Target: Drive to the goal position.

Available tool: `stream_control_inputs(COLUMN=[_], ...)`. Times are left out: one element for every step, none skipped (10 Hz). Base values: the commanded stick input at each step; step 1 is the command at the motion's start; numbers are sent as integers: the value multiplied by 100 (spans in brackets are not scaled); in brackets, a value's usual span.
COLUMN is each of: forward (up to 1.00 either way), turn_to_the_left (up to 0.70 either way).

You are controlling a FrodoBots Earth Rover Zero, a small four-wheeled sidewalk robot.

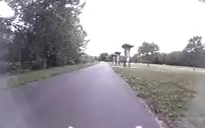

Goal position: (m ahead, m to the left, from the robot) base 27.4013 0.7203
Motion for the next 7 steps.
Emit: stream_control_inputs(forward=[70, 70, 70, 70, 70, 70, 70], turn_to_the_left=[1, 1, 1, 1, 1, 0, 0])
